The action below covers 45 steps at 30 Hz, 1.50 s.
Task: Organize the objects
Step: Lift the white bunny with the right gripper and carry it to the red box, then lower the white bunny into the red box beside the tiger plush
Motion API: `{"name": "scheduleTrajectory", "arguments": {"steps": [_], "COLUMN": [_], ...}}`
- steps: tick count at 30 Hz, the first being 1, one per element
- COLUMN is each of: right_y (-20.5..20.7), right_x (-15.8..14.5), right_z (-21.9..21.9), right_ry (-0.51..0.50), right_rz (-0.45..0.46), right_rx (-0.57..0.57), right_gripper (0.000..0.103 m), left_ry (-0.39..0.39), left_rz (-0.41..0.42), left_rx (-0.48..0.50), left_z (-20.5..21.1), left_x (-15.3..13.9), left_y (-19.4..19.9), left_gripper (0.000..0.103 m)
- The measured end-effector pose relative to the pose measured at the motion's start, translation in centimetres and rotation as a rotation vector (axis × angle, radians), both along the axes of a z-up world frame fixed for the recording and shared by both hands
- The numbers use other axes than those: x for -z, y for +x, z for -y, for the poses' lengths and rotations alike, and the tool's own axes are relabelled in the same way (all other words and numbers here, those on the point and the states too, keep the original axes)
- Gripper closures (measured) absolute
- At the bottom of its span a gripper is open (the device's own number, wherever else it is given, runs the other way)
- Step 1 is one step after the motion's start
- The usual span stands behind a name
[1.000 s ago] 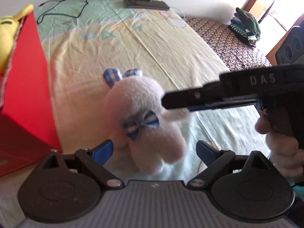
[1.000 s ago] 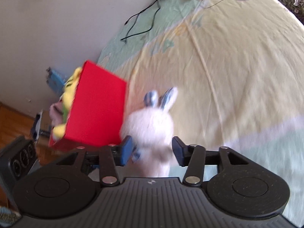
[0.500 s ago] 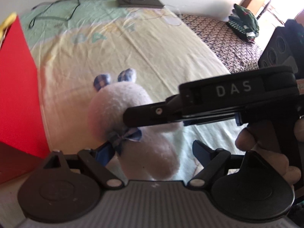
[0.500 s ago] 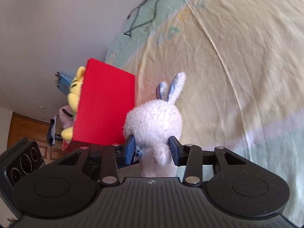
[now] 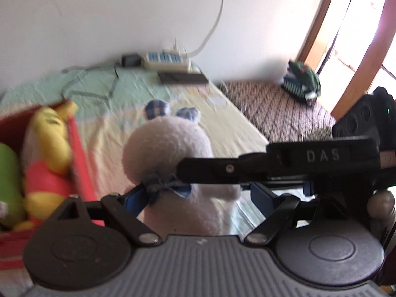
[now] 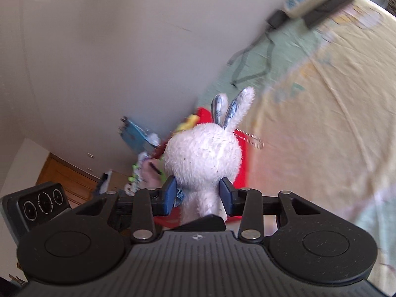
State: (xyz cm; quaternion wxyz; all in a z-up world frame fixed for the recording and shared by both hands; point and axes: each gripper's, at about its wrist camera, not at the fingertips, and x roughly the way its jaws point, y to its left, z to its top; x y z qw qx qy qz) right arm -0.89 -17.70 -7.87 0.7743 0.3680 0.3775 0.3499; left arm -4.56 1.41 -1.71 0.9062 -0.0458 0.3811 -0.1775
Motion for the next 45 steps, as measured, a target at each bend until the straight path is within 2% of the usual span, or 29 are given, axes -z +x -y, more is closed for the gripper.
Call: {"name": "scheduleTrajectory", "arguments": {"steps": [6,11,16,21,24,26,31,36,42,45], "right_y": [-0.5,-0.1,1.2,2.8,3.1,3.1,3.0,3.5,3.6,3.1], "right_x": [-2.7,-4.2,-4.6,-4.0,-3.2,-2.8,-2.1,-1.7,-1.1,-1.6], "right_z": [-5.4,-10.5,-15.0,-18.2,-19.2,-19.4,-20.1,-22.4,-23.8,-23.5], "right_ry": [0.015,-0.008,-0.068,-0.163,-0.247,-0.274,-0.326,-0.442,-0.494,-0.5], "right_rz": [0.075,0.135,0.19,0.225,0.22,0.21,0.184,0.196,0.206,0.213], "right_rx": [-0.01,-0.037,-0.043,-0.019,0.017,0.034,0.052,0.057,0.063,0.072], "right_gripper": [0.062,0.062,0.063,0.065,0.068,0.077,0.077,0.078,0.076,0.071], "left_ry": [-0.01,0.001,-0.002,-0.016,-0.018,-0.014,-0.009,-0.022,0.019,0.028], "left_rz": [0.076,0.116,0.123,0.084,0.04,0.018,-0.02,-0.04,-0.031,-0.038], "left_rx": [-0.038,-0.073,-0.102,-0.11,-0.105,-0.096,-0.077,-0.07,-0.051,-0.048], "left_z": [-5.2,-9.9,-14.2,-17.5,-18.7,-19.0,-20.2,-21.8,-21.9,-21.7], "left_x": [-3.2,-4.2,-3.9,-2.4,-0.9,-0.1,1.6,2.5,2.4,2.1], "left_y": [-2.0,-2.8,-2.2,-0.2,1.0,1.6,1.8,1.4,0.2,0.0], "left_gripper": [0.016,0.016,0.016,0.016,0.018,0.018,0.018,0.018,0.015,0.014]}}
